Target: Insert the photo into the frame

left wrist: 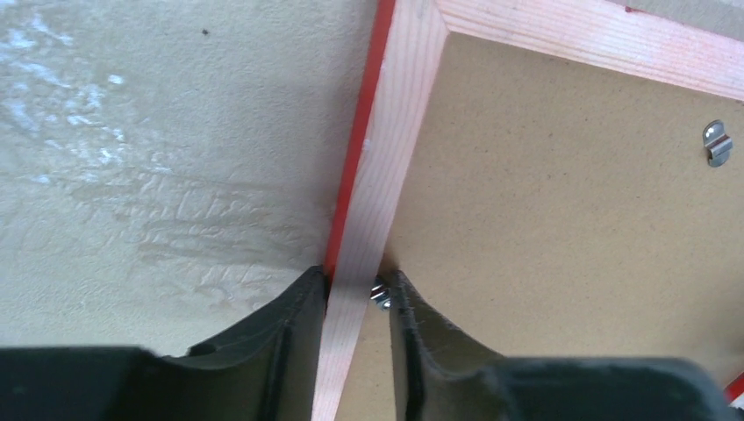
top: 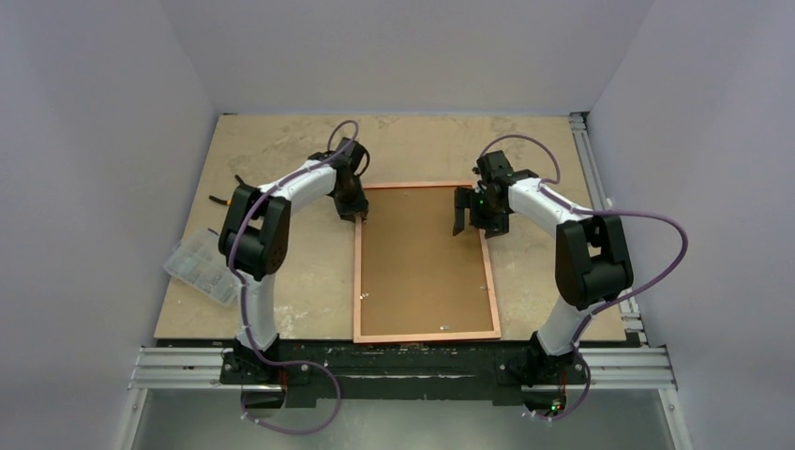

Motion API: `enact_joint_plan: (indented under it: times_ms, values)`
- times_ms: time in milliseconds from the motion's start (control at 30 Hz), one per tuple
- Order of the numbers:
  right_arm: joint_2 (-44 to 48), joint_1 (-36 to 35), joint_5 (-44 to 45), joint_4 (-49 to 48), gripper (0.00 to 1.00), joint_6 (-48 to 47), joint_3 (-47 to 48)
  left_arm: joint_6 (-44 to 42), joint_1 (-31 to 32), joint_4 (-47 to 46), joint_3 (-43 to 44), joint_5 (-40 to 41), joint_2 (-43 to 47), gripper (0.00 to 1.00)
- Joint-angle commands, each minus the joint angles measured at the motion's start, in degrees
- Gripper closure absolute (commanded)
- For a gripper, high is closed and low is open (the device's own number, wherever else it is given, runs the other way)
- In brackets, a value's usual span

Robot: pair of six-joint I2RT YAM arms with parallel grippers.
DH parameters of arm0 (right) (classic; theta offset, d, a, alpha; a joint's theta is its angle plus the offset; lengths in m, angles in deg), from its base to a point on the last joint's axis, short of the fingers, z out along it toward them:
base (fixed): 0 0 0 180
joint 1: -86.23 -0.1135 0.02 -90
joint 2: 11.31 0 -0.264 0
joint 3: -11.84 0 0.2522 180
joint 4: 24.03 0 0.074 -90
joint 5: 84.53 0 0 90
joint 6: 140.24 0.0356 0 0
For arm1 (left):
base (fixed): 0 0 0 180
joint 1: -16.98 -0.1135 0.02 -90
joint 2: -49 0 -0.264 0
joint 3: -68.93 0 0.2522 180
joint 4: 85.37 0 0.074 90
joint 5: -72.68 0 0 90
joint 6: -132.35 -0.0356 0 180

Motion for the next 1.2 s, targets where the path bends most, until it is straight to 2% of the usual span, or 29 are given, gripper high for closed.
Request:
enact_joint_plan:
  times_ms: [0,200,367,400,467,567,633,767,900,1000,1167]
  values:
    - [-2.36,-0.61,-4.69,-1.35,0.17,-0.03,-2.07,-1.19,-0.75,-0.56,-0.53,2.52,-1.64,0.78]
    - [-2.02,-0.58,-4.95,-1.13,0.17,0.03,-2.01,-2.16,-0.69,-2.2,-1.82,0.74,-0.94,1.0]
    - [-1.85,-0.59,-4.88,-0.83,0.17,0.07,-2.29,-2.45,-0.73,-3.26,-3.2,-2.11,0.93,1.0]
    - [-1.77,-0.62,-4.8,-0.83,0.17,0.05,-2.38,-2.45,-0.76,-3.59,-3.87,-2.58,1.88,0.98]
    - [-1.68,-0.59,-4.7,-0.82,0.17,0.12,-2.59,-2.11,-1.09,-4.73,-5.91,-4.28,4.83,0.85]
    - [-1.42,-0.57,-4.59,-0.9,0.17,0.34,-3.3,-0.36,-2.16,-8.36,-11.64,-9.09,10.56,0.57]
    - [-1.13,-0.62,-4.55,-1.15,0.17,0.49,-3.89,1.64,-2.56,-11.42,-17.0,-12.04,14.99,0.44]
    - [-0.66,-0.67,-4.39,-1.43,0.17,0.92,-5.21,7.25,-2.61,-20.27,-29.76,-17.23,23.24,0.39]
    - [0.41,-0.69,-4.67,-1.48,0.17,1.46,-7.17,11.04,-2.44,-25.78,-36.06,-20.92,26.94,0.39]
    - [1.94,-0.68,-5.73,-1.94,0.17,2.08,-9.77,11.44,-2.03,-26.34,-35.35,-21.88,26.49,0.39]
    - [5.69,-0.71,-7.79,-2.79,0.18,3.47,-16.23,10.56,-1.14,-24.82,-28.83,-23.34,21.22,0.39]
